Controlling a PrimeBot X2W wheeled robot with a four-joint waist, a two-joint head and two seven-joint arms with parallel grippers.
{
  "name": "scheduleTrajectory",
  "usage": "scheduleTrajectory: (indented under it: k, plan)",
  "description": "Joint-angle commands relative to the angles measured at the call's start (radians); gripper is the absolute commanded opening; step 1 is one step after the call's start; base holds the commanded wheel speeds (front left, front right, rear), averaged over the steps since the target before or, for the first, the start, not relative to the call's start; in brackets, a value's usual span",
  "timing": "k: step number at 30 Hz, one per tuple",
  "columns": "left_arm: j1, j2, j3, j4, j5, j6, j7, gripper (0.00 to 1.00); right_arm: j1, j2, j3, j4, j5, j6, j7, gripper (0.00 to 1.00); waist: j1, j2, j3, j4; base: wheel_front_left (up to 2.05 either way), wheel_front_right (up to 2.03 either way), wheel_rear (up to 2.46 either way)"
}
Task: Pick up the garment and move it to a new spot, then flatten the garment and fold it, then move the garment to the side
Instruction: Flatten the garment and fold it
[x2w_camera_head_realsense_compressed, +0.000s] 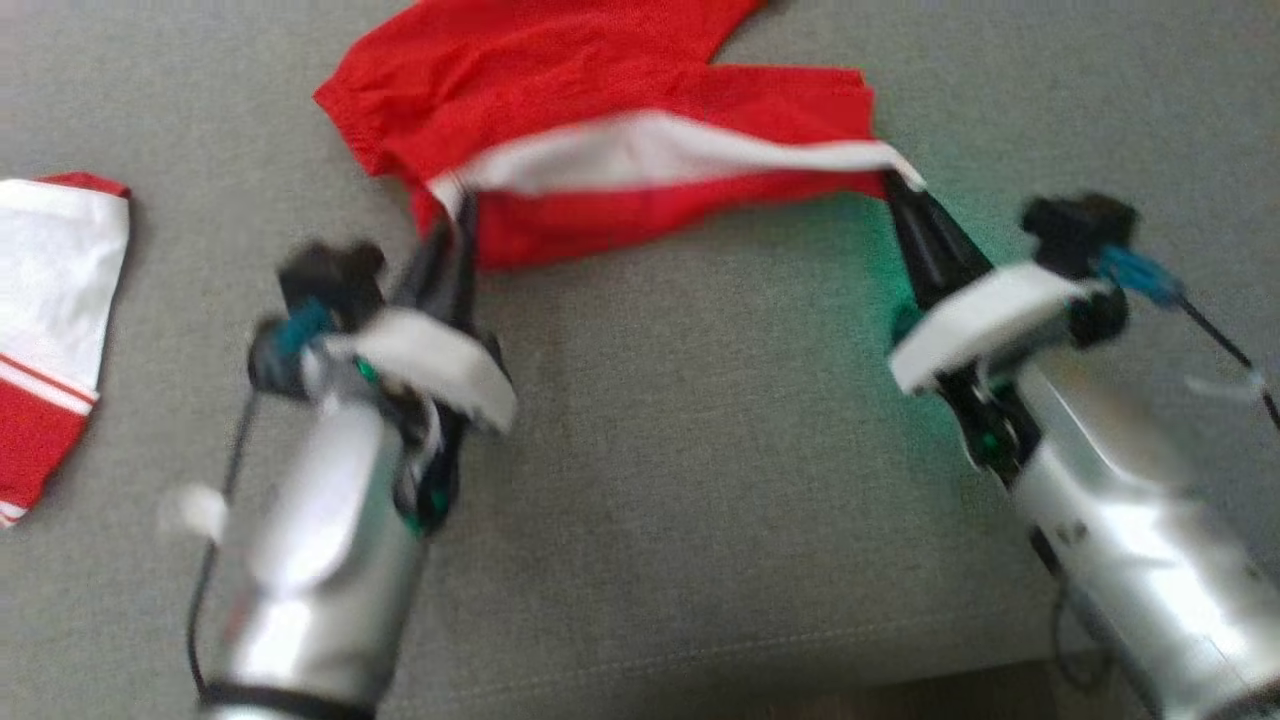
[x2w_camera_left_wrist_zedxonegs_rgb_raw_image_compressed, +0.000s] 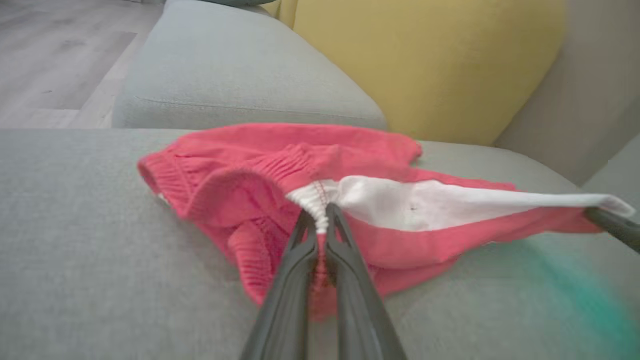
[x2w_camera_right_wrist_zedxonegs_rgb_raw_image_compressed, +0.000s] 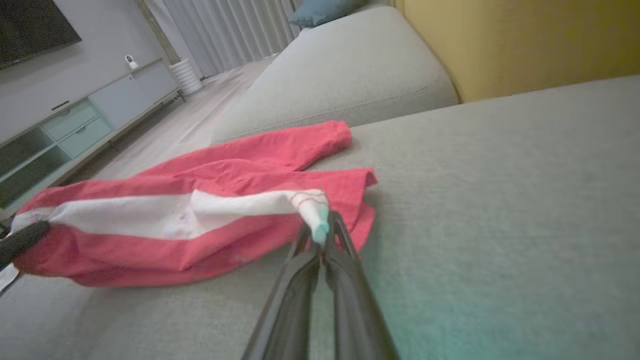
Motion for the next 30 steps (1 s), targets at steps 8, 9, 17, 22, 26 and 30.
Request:
scheduleTrajectory:
  k: [8,9,17,22,26,30]
  plan:
    - [0.306,0.022,-0.036,-0.318,0.090,-0.025,-0.005,0.00,0.386,-0.093,-0.185,-0.321,-0.092,0.004,-0.011,0.00,0.0000,0.0000,-0.066,0.034,0.00,0.00,0.00]
    - [0.335,0.022,-0.038,-0.340,0.098,-0.026,-0.005,0.00,0.429,-0.094,-0.210,-0.348,-0.106,0.004,-0.004,0.00,0.0000,0.0000,-0.076,0.036,0.00,0.00,0.00]
    - [0.518,0.035,-0.070,-0.491,0.136,-0.015,-0.005,0.00,0.712,-0.067,-0.384,-0.638,-0.215,0.004,0.145,0.00,0.0000,0.0000,-0.126,0.040,0.00,0.00,0.00]
    - [0.631,0.037,-0.098,-0.609,0.109,-0.008,0.025,0.00,0.888,-0.028,-0.519,-0.893,-0.298,0.004,0.318,0.00,0.0000,0.0000,-0.151,0.054,0.00,0.00,0.00]
    - [0.648,0.039,-0.100,-0.645,0.090,-0.008,0.043,0.00,0.909,-0.020,-0.572,-0.997,-0.331,0.004,0.403,0.00,0.0000,0.0000,-0.144,0.068,0.00,0.00,0.00]
    - [0.595,0.037,-0.081,-0.647,0.069,-0.006,0.044,0.00,0.826,-0.039,-0.581,-1.014,-0.339,0.004,0.448,0.00,0.0000,0.0000,-0.113,0.092,0.00,0.00,0.00]
